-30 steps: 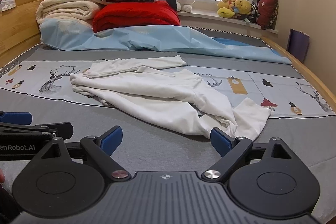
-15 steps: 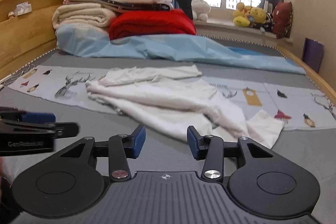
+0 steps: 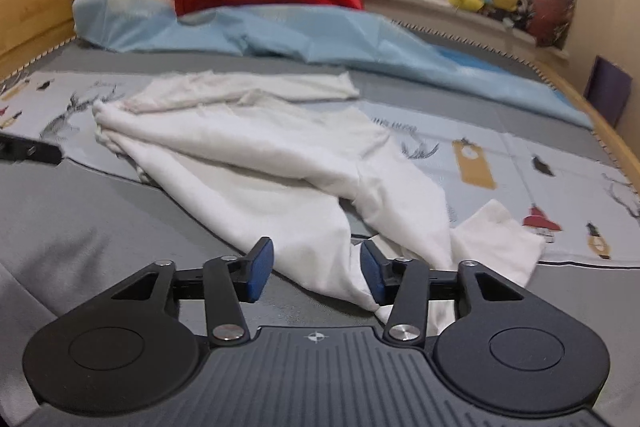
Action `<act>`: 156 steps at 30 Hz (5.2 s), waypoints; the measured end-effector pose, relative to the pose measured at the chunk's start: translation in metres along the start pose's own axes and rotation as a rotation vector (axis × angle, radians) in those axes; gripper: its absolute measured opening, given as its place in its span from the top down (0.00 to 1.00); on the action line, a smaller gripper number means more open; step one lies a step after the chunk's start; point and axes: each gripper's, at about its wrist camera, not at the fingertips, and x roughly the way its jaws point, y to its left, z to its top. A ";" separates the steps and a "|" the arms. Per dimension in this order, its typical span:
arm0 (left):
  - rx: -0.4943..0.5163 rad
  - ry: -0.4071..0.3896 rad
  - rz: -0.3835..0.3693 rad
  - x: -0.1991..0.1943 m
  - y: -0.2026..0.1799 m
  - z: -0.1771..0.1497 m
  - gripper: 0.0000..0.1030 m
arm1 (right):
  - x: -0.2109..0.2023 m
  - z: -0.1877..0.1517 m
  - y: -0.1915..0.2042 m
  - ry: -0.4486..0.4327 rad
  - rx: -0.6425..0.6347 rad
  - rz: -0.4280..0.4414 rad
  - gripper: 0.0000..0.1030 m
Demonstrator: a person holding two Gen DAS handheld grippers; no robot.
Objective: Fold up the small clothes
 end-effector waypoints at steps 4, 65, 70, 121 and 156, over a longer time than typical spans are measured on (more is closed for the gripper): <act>-0.074 0.061 -0.009 0.052 0.018 0.009 0.82 | 0.034 -0.001 -0.003 0.070 -0.041 0.004 0.50; 0.065 0.343 -0.154 -0.107 0.103 -0.066 0.74 | -0.018 -0.082 -0.073 0.521 0.471 0.112 0.60; 0.124 0.497 -0.024 -0.062 0.096 -0.084 0.72 | -0.001 -0.086 -0.051 0.585 0.310 0.067 0.64; 0.450 0.425 -0.041 -0.045 -0.012 -0.038 0.89 | 0.098 -0.053 -0.258 0.051 0.754 -0.114 0.95; 0.481 0.411 -0.045 -0.025 -0.034 -0.026 0.89 | 0.046 -0.133 -0.429 -0.239 1.280 -0.769 0.57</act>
